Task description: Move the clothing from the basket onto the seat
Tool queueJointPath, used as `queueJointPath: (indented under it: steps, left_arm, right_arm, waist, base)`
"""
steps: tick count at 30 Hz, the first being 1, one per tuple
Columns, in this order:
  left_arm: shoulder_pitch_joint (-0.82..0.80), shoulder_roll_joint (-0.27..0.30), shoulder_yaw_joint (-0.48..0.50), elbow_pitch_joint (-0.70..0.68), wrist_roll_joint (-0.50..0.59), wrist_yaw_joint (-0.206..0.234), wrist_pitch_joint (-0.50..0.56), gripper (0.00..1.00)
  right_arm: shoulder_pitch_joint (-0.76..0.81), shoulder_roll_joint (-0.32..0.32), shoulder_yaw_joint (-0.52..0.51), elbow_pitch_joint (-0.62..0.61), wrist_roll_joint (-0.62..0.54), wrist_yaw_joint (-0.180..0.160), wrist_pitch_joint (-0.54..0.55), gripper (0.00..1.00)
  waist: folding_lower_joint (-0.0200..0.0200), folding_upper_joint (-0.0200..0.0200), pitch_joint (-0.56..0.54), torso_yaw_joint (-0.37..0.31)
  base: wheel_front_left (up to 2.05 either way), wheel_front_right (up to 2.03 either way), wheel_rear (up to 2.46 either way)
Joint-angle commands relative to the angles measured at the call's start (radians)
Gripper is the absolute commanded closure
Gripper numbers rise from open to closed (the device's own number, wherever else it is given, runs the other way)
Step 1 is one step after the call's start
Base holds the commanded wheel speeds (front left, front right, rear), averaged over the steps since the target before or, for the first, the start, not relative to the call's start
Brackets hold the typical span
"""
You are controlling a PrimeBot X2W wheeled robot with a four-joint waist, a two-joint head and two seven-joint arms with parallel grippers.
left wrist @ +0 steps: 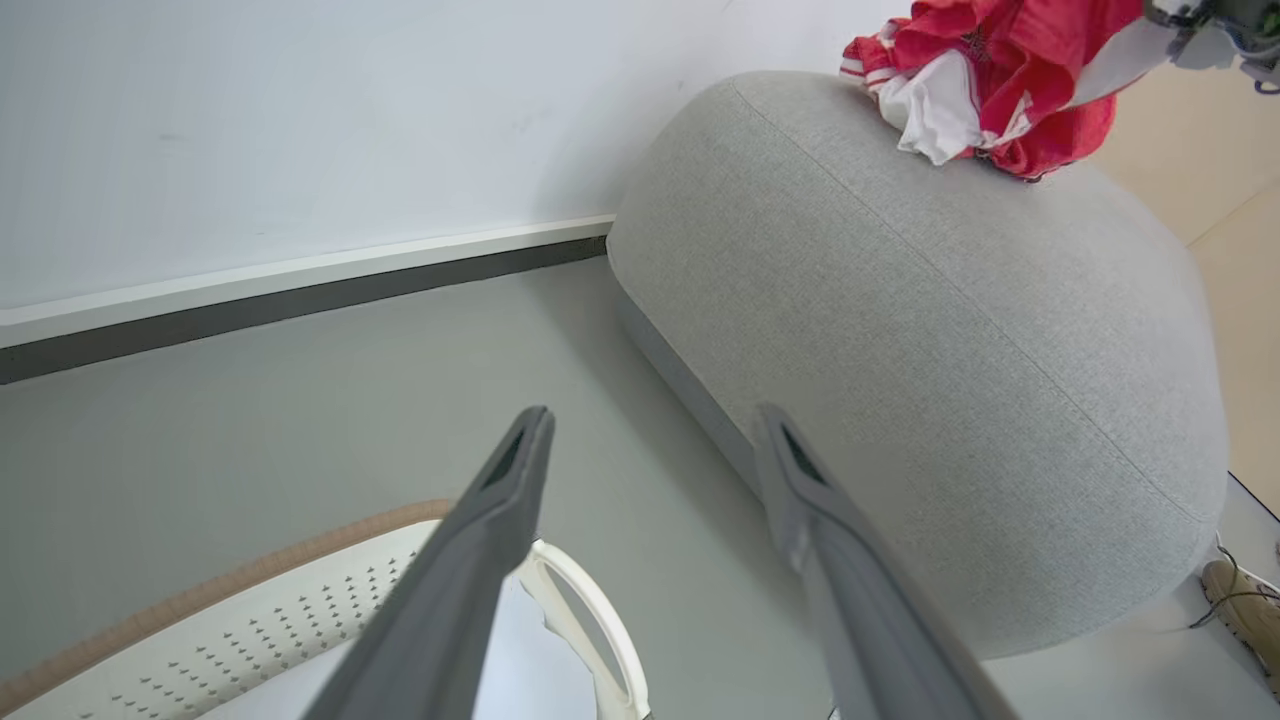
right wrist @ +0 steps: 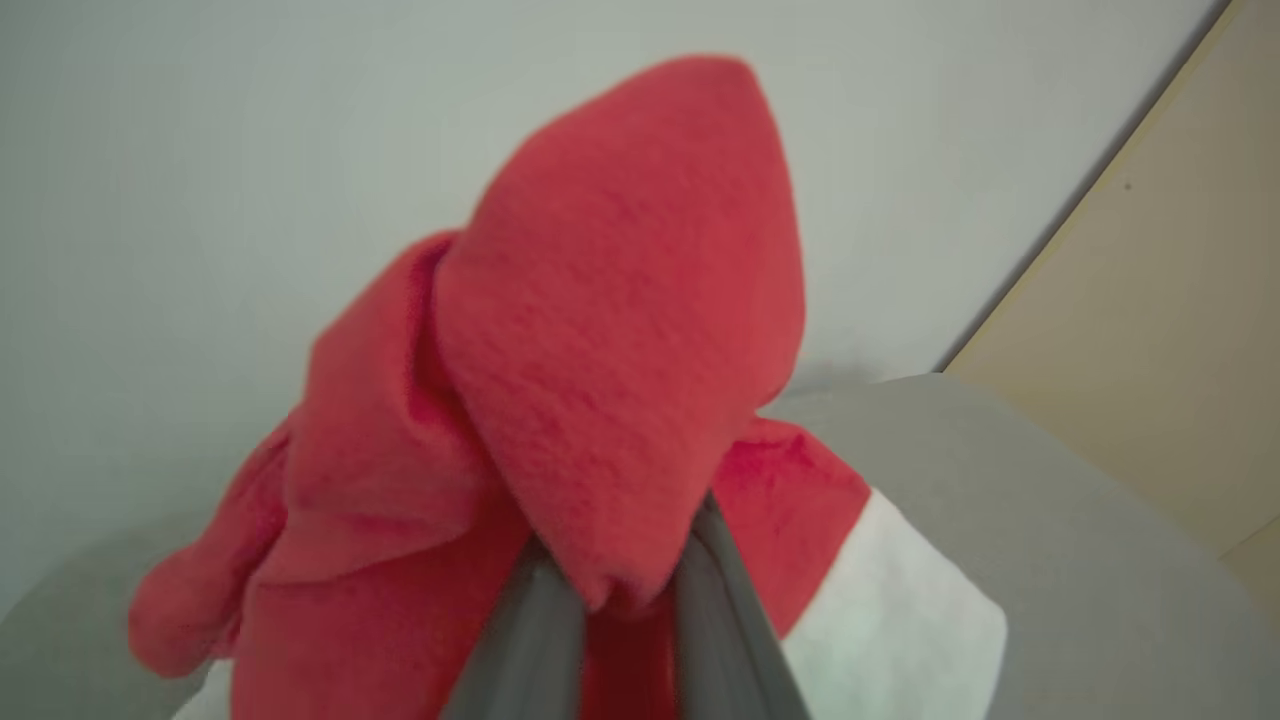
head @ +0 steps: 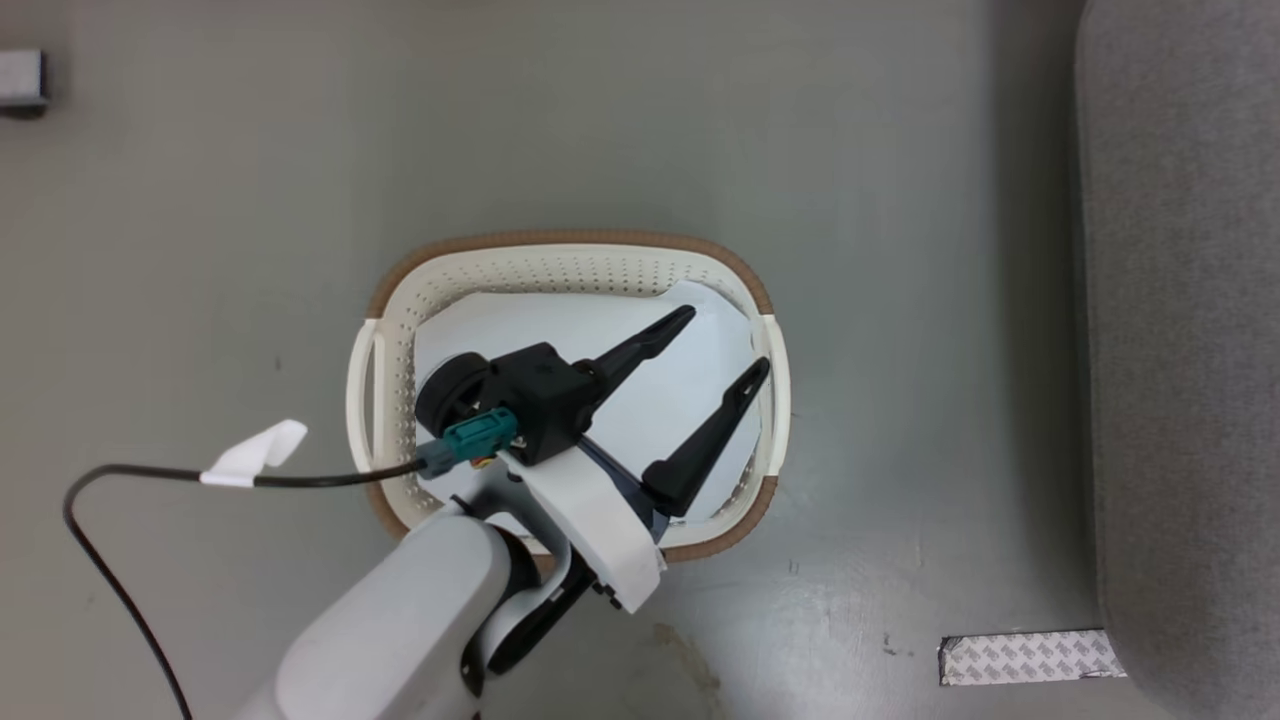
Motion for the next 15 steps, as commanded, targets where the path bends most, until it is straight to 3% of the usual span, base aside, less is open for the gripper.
queueJointPath:
  steps: [1, 5, 6, 7, 8, 15]
  left_arm:
    - [-0.002, 0.011, 0.007, 0.008, 0.002, 0.007, -0.012, 0.0]
    - [0.013, 0.015, 0.005, 0.013, -0.001, 0.007, -0.023, 0.0]
    - [0.016, 0.016, 0.004, 0.015, -0.002, 0.007, -0.026, 0.0]
    - [0.018, 0.017, 0.004, 0.017, -0.003, 0.008, -0.03, 0.0]
    - [0.021, 0.017, 0.004, 0.02, -0.005, 0.009, -0.032, 0.0]
    - [0.031, 0.009, 0.009, 0.041, -0.023, 0.013, -0.054, 0.0]
  right_arm:
    - [0.034, 0.017, -0.074, 0.028, -0.04, -0.003, -0.011, 1.0]
    - [0.065, 0.068, -0.184, 0.068, -0.119, -0.003, -0.034, 1.0]
    - [0.067, 0.074, -0.199, 0.071, -0.13, -0.003, -0.042, 0.65]
    - [0.069, 0.083, -0.216, 0.074, -0.145, -0.003, -0.048, 0.06]
    - [0.07, 0.093, -0.231, 0.079, -0.157, -0.003, -0.051, 0.0]
    - [0.136, 0.127, -0.185, 0.073, -0.192, -0.003, -0.112, 0.0]
  waist:
    - [-0.0002, 0.0, 0.016, 0.011]
    - [-0.0002, 0.0, 0.02, 0.016]
    - [-0.0002, 0.0, 0.019, 0.016]
    - [-0.0002, 0.0, 0.016, 0.015]
    - [-0.0002, 0.0, 0.011, 0.014]
    - [-0.0002, 0.0, -0.054, -0.005]
  base:
    - [0.0, 0.0, 0.0]
    - [0.0, 0.0, 0.0]
    - [0.0, 0.0, 0.0]
    - [0.0, 0.0, 0.0]
    - [0.0, 0.0, 0.0]
    - [0.0, 0.0, 0.0]
